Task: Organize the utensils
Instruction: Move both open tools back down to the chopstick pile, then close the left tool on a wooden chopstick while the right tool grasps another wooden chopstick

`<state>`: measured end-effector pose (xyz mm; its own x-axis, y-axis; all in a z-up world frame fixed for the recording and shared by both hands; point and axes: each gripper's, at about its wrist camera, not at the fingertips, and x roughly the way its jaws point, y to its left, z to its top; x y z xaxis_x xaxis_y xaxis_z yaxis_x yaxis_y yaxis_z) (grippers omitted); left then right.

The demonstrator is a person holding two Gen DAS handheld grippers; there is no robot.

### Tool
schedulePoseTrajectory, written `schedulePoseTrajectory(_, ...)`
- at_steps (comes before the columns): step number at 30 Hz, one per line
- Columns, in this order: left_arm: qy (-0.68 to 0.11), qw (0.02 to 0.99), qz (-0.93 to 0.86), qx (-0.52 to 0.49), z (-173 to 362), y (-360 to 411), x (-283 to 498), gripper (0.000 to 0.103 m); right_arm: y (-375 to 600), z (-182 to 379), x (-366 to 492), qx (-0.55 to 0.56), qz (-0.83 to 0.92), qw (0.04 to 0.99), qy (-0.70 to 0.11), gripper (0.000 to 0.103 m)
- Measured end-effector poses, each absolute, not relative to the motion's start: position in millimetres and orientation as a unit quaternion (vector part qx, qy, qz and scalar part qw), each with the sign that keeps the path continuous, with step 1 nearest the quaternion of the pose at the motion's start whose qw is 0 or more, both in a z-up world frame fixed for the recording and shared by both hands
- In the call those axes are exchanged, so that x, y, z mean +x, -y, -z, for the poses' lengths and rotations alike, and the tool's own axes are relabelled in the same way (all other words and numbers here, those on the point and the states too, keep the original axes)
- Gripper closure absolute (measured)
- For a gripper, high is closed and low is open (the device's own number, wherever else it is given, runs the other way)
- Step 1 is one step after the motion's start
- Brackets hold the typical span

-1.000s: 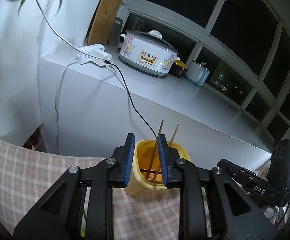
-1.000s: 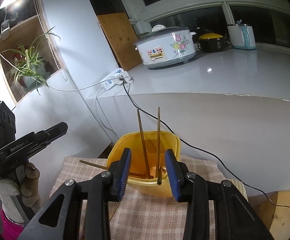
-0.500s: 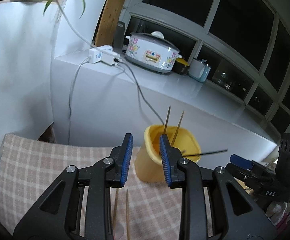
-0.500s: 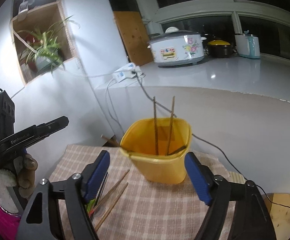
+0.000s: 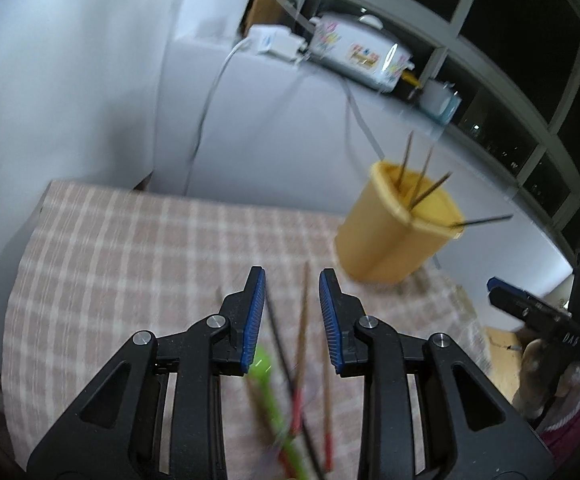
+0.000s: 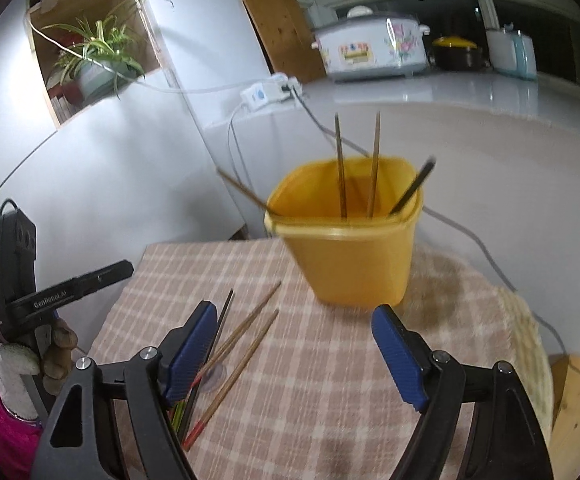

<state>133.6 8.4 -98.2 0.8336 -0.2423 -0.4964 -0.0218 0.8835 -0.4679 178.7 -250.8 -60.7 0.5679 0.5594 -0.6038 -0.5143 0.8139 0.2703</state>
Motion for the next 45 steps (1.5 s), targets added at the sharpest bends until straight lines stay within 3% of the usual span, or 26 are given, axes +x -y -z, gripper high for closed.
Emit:
schedulePoseTrajectory(3, -0.309, 0.92, 0.055, -0.234, 122, -12, 129, 0.076, 245, 73, 177, 0.034, -0.312, 0.875, -0.368, 0.022)
schedulePoseTrajectory(11, -0.368, 0.898, 0.052, -0.234, 169, -10, 132, 0.076, 203, 107, 186, 0.04, -0.346, 0.832, -0.432, 0.052)
schedulePoseTrajectory(17, -0.394, 0.889, 0.054, -0.226, 185, -4, 149, 0.076, 167, 132, 198, 0.043, -0.355, 0.806, -0.472, 0.066)
schedulePoseTrajectory(27, -0.446, 0.87, 0.036, -0.207, 205, 1, 183, 0.076, 127, 156, 223, 0.057, -0.326, 0.793, -0.512, 0.076)
schedulePoseTrajectory(38, -0.465, 0.87, 0.015, -0.164, 216, 14, 214, 0.076, 89, 167, 244, 0.017, -0.291, 0.801, -0.522, 0.079)
schedulePoseTrajectory(42, -0.465, 0.874, 0.002, -0.143, 220, 19, 223, 0.091, 79, 171, 252, 0.003, -0.281, 0.802, -0.526, 0.079)
schedulePoseTrajectory(45, -0.462, 0.873, 0.002, -0.156, 223, 17, 227, 0.094, 75, 177, 257, -0.001, -0.275, 0.8, -0.534, 0.079)
